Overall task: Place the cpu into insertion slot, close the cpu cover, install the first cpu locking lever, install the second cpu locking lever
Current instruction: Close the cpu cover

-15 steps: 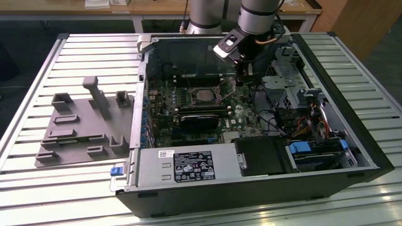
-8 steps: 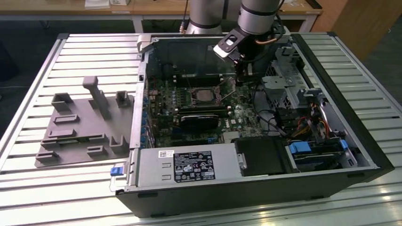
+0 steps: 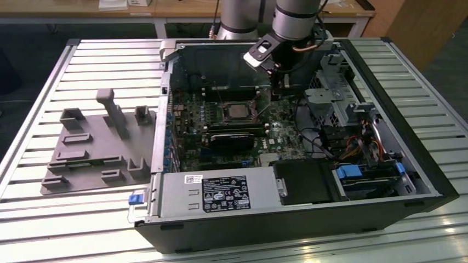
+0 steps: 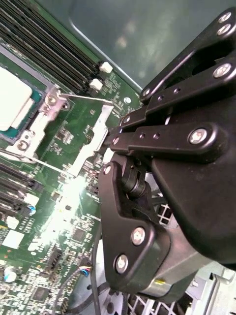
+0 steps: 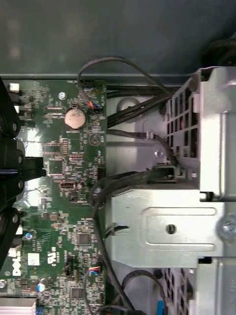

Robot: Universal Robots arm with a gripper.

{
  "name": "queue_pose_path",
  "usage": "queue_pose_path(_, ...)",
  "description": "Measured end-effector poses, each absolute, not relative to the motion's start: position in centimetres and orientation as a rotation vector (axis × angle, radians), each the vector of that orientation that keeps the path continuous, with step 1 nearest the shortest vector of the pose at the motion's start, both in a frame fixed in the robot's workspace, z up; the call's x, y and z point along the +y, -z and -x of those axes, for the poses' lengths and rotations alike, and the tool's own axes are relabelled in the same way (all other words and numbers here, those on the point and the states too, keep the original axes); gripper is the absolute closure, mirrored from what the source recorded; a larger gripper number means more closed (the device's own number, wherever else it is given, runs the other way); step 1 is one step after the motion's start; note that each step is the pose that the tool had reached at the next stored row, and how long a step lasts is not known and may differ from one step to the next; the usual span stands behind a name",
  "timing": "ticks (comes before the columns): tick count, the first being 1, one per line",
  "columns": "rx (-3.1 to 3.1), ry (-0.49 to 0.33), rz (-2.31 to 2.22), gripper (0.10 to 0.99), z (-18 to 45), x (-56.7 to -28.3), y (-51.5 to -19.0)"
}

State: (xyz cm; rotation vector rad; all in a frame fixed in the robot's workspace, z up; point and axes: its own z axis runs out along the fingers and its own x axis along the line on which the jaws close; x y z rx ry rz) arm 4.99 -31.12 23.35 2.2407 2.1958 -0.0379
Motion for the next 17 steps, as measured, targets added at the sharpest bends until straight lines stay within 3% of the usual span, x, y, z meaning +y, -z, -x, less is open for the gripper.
queue_pose_path(17, 2.189, 0.021, -2.234, 0.984, -1.4, -31.1, -23.4)
